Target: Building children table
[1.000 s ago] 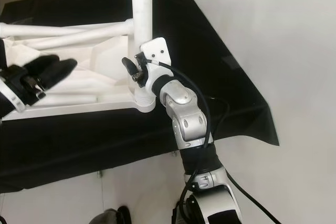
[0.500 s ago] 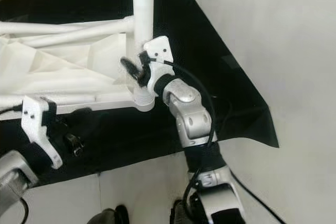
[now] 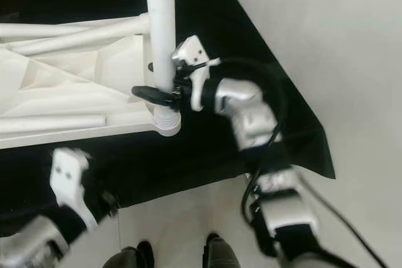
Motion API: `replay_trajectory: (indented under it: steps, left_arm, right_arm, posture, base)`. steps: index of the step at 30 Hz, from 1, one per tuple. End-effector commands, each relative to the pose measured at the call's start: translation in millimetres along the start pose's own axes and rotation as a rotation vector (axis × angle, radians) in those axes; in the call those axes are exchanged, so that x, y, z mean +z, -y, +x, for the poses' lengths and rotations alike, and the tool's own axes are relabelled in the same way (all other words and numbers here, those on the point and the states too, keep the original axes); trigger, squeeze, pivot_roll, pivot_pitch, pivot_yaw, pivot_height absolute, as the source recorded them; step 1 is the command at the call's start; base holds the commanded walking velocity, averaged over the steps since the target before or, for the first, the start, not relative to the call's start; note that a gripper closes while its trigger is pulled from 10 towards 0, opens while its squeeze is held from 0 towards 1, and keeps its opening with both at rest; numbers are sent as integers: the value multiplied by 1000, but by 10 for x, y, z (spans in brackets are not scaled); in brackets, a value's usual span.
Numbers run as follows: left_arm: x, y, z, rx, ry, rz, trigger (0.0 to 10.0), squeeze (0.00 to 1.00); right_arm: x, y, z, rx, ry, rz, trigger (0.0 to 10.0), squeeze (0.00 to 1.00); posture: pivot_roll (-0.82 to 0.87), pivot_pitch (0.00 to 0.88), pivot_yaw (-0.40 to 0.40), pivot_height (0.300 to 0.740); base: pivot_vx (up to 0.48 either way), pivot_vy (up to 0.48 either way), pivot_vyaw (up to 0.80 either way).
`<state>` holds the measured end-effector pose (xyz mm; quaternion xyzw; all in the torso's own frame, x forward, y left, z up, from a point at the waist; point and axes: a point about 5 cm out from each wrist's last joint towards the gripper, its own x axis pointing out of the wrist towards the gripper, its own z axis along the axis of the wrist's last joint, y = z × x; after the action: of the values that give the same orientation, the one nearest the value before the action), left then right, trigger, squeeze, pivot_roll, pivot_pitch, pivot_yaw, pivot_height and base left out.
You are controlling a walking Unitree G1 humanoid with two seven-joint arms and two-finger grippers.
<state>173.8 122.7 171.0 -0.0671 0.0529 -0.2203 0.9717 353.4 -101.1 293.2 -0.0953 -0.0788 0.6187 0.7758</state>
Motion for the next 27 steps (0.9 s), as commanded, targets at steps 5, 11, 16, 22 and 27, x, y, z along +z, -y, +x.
replay_trajectory:
  steps: [5, 11, 16, 22, 27]
  left_arm:
    - [-33, -43, -5, 63, 41, -23, 10000, 0]
    - [-52, 3, 5, 56, 67, -10, 10000, 0]
    - [-64, 24, 5, 57, 82, 3, 10000, 0]
    - [-65, 44, -12, 76, 113, 31, 10000, 0]
    - [-35, 20, -31, 91, 123, 37, 10000, 0]
  right_arm:
    - [47, 9, 17, 196, -11, 6, 10000, 0]
    - [53, 50, 31, 267, -41, -2, 0, 0]
    - [34, 68, 41, 273, -50, -12, 0, 0]
    - [-403, 52, -58, -197, -248, 35, 0, 0]
    - [-788, -314, -177, -690, -362, 111, 0, 0]
  posture:
    - [-39, 283, -2, 740]
    - [-38, 282, -6, 740]
    - [-40, 283, -5, 740]
    - [-54, 299, -43, 740]
    - [-43, 313, -40, 740]
  base:
    - [0, 0, 0]
    - [0, 0, 0]
    - [0, 0, 0]
    - [0, 0, 0]
    - [0, 0, 0]
